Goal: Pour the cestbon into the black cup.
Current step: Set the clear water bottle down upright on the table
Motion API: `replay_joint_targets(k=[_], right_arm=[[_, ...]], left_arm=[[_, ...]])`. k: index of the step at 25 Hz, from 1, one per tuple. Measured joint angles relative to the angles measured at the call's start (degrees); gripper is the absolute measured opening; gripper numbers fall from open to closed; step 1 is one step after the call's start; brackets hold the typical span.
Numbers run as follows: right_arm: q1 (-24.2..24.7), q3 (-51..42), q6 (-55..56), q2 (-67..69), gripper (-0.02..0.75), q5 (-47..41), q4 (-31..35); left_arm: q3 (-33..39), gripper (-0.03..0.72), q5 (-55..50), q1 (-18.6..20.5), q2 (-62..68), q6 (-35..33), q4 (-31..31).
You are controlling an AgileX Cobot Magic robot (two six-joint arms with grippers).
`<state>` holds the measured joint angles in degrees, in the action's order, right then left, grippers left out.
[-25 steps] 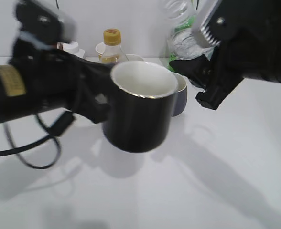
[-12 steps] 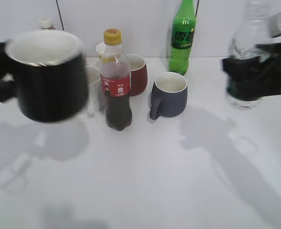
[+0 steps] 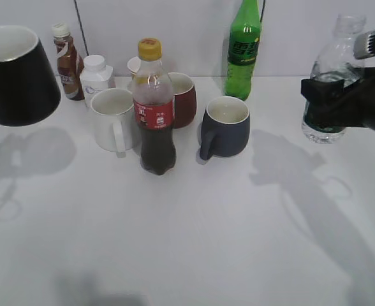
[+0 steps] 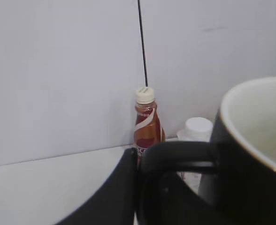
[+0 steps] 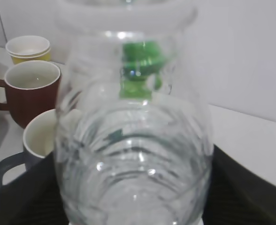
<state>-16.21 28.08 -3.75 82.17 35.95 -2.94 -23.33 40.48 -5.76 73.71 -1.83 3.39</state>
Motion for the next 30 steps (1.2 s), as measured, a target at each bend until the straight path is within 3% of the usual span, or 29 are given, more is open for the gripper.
replay_joint_targets(k=[5,8,15,21,30], right_arm=[[0.0,0.0,0.0,6.8,0.515,8.1,6.1],[0.2,0.0,0.1,11.2,0.515,12.5,8.3],[0.6,2.4,0.1,19.0,0.515,14.2,8.4],[0.6,4.5,0.1,24.8,0.515,21.7,8.4],[0.6,4.6,2.0,28.2,0.515,23.2,8.6]], left_arm=[[0.1,0.046,14.9,0.1,12.9,0.0,-1.3],[0.1,0.046,19.1,0.7,20.1,0.0,-6.2],[-2.4,0.046,24.3,4.2,33.2,0.3,-7.5],[-5.2,0.046,25.2,4.4,40.6,0.4,-3.4],[-8.0,0.046,27.8,4.4,46.6,1.1,-2.5]])
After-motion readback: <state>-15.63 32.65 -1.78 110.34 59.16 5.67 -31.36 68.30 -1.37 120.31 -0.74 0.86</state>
